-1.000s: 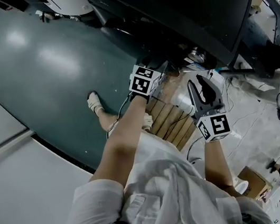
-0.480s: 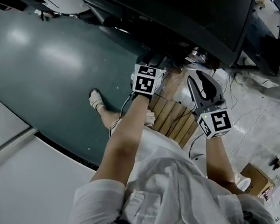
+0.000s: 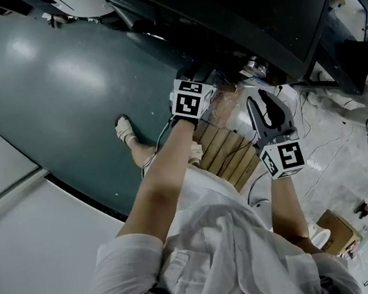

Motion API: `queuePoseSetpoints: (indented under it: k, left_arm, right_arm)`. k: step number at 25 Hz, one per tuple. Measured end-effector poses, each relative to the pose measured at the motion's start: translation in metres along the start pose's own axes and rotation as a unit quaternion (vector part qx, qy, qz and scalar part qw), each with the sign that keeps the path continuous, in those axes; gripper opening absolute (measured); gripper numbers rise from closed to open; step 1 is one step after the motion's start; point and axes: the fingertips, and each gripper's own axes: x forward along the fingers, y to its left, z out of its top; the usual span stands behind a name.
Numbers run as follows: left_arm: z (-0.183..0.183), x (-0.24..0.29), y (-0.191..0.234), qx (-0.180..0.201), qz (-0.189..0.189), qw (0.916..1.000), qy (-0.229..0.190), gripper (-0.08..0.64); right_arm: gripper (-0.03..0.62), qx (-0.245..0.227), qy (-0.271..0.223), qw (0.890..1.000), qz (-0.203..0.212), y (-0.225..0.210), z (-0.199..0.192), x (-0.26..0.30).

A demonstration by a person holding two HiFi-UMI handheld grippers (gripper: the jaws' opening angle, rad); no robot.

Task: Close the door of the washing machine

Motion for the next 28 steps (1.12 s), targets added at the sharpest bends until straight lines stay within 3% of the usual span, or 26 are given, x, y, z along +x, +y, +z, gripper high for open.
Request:
queuePoseSetpoints:
  k: [8, 13, 21, 28]
  left_arm:
    - [0.0, 0.0, -0.003, 0.001, -0.013, 0.9999, -0.008, 0.178]
    - [0.017, -0.025, -0.011, 0.014, -0.025, 0.9986, -0.044, 0.201]
    - [0.046, -0.124, 0.009, 0.065, 0.011, 0.9923, -0.105, 0.199]
    - [0.078, -0.243, 0.032, 0.064, 0.07, 0.9767, -0.192, 0.168]
  right_arm:
    - [0.141, -0.005, 0.002, 1.0, -0.007, 0.009, 0.001, -0.019]
    - [0.141, -0.003, 0.0, 1.0, -0.01, 0.015, 0.004, -0.031]
    - [0.138, 0.0, -0.024, 1.0, -0.005, 0.03, 0.019, -0.04]
    - [0.133, -0.015, -0.061, 0.998, 0.006, 0.047, 0.052, -0.046]
